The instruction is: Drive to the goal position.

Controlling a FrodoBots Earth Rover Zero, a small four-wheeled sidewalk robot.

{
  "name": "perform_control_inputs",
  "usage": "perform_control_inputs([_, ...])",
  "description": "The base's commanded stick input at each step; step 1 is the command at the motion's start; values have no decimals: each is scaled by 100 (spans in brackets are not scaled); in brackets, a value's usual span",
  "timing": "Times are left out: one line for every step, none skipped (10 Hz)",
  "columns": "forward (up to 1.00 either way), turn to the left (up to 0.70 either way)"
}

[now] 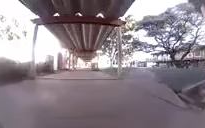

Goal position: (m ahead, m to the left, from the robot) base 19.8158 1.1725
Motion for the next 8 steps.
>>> perform_control_inputs([85, 0])
perform_control_inputs([85, 0])
perform_control_inputs([85, 0])
perform_control_inputs([85, 0])
perform_control_inputs([85, 0])
perform_control_inputs([85, 0])
perform_control_inputs([85, 0])
perform_control_inputs([85, 0])
